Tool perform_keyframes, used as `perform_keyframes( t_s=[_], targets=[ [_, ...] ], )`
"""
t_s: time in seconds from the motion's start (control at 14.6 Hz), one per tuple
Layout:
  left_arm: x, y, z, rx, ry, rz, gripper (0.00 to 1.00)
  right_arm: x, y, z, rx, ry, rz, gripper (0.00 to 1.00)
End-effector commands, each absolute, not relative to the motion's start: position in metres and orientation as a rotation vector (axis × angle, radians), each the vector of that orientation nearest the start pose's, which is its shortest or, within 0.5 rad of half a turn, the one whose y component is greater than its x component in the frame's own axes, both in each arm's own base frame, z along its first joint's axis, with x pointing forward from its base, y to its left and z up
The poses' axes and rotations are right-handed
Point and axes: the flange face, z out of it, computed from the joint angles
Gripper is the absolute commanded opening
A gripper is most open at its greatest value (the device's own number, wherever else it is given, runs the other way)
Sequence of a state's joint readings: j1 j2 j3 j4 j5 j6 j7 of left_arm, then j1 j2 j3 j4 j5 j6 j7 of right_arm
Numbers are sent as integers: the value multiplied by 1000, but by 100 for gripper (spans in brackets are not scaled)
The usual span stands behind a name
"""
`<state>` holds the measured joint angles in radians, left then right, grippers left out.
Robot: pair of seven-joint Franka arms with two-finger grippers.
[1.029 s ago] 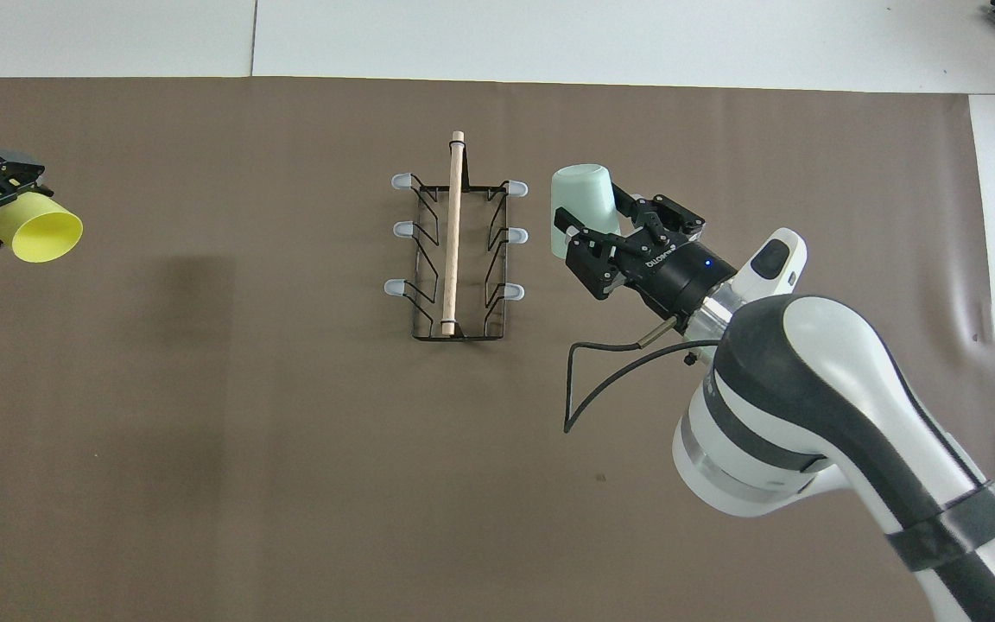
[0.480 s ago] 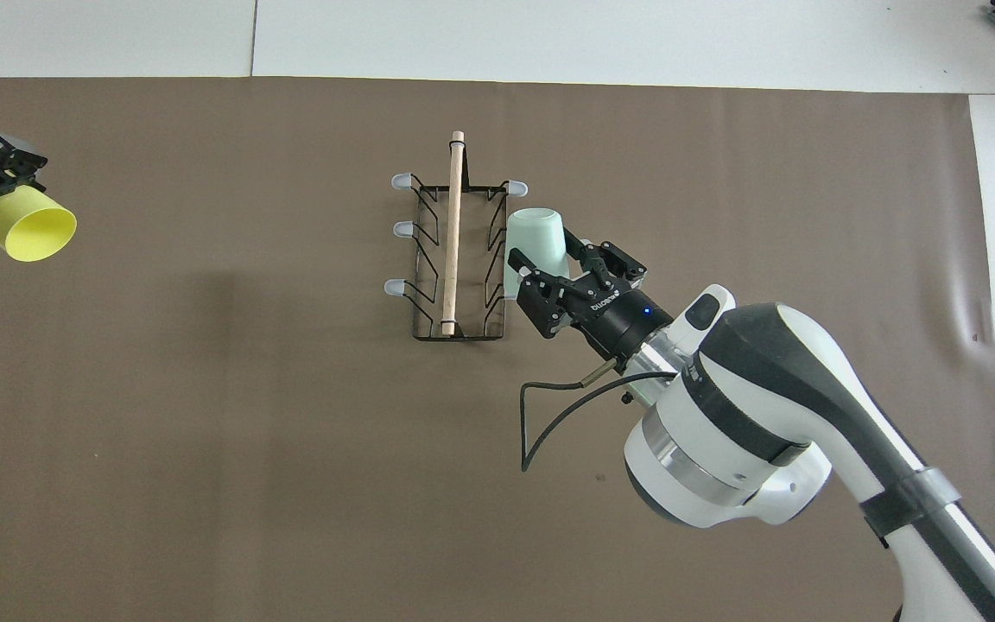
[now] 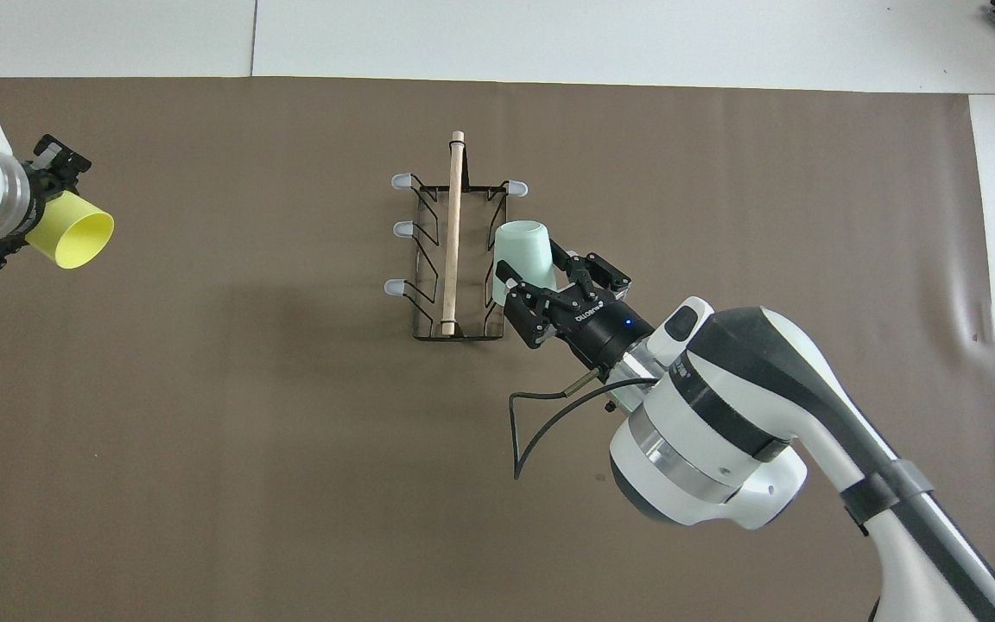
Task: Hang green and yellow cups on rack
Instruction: 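Hang the green cup on a rack peg with the right gripper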
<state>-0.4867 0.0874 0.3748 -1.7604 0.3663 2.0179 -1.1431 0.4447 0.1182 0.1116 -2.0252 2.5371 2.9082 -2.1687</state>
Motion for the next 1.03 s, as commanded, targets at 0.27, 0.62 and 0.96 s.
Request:
perform_keyframes(
  t_s=[0.27, 0.62, 0.96],
  targets=[
    [582, -82, 532, -2518, -1225, -583, 0, 505, 275, 393, -2141, -219, -1280, 0],
    [580, -81, 527, -2518, -1224, -580, 0, 513, 275, 394, -2155, -219, -1287, 0],
    [579, -81, 526, -2520, -1222, -579, 0, 512, 276, 379, -2173, -254, -1282, 0]
  ],
)
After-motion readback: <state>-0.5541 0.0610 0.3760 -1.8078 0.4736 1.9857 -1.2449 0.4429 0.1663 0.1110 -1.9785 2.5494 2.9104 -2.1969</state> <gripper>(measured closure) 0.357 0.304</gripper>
